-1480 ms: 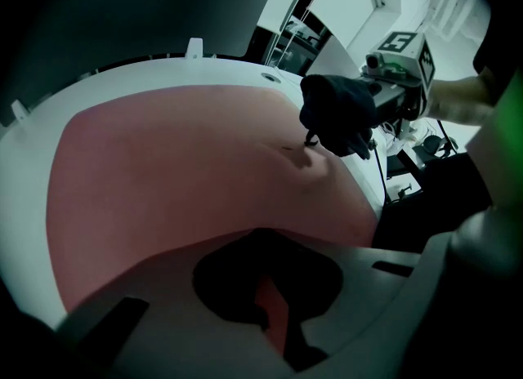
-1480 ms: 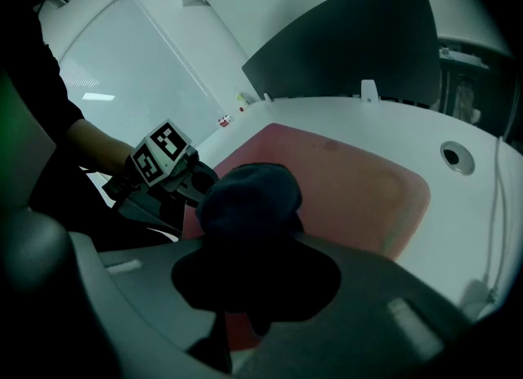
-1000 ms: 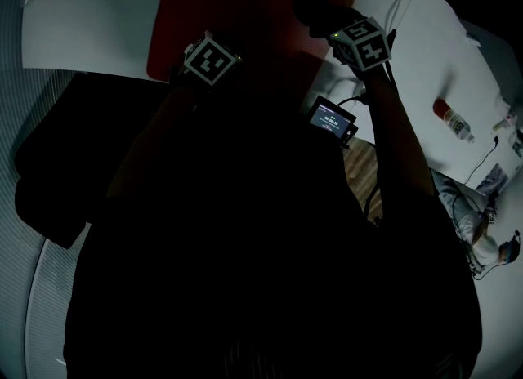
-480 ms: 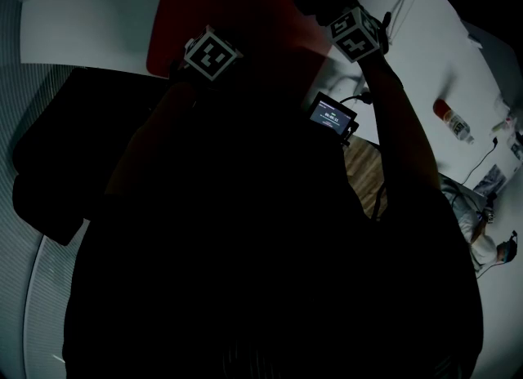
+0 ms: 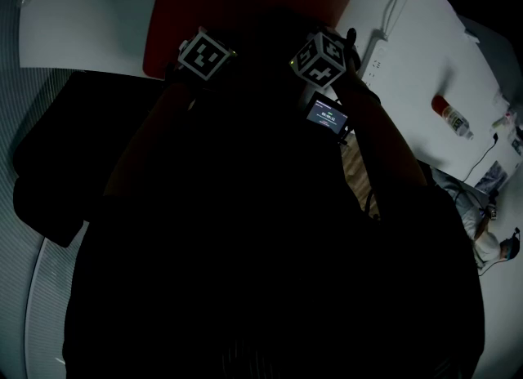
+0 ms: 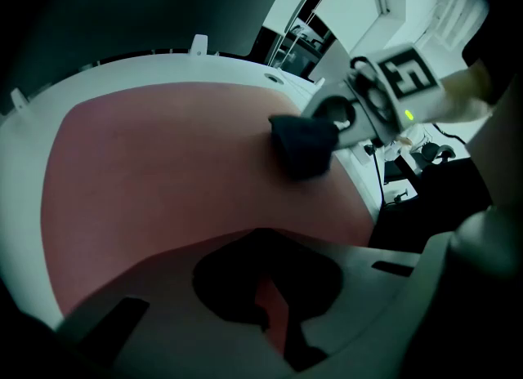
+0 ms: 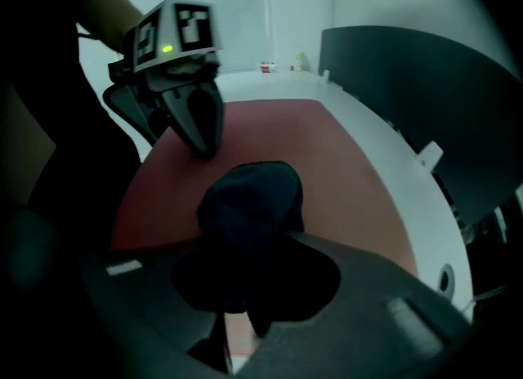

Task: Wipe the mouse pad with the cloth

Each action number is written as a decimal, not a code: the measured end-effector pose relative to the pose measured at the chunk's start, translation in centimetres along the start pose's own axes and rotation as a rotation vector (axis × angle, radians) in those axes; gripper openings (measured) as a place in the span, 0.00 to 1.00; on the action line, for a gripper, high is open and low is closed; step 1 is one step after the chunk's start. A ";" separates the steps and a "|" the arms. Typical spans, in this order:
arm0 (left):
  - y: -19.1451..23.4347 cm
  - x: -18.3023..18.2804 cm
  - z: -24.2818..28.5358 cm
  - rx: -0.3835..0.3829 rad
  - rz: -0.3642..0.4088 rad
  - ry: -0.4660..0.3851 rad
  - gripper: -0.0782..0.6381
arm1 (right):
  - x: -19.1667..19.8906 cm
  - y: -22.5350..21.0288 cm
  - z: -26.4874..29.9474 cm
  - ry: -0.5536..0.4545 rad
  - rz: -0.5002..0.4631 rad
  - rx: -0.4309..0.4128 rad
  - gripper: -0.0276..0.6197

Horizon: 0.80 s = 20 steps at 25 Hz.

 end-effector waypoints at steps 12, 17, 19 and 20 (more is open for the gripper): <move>-0.2 -0.5 0.0 -0.005 0.016 -0.031 0.12 | 0.8 -4.5 1.2 0.000 -0.230 0.088 0.16; -0.4 -0.7 -0.2 -0.011 0.009 -0.039 0.12 | 1.3 -9.1 0.7 0.074 -0.085 0.183 0.16; -0.3 -0.5 0.0 -0.012 0.006 -0.033 0.12 | 1.4 -8.1 0.9 0.092 -0.093 0.212 0.15; -0.3 -0.3 0.0 -0.011 0.003 -0.027 0.12 | 1.2 -7.0 0.9 0.097 -0.100 0.208 0.15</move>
Point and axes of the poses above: the fingertips, and each gripper's own axes: z forward along the fingers, y to its left, x out of its underside, the point moved 3 cm from there along -z, backward along the fingers, and after that the axes turned 13 degrees about x, right-handed, at the moved point
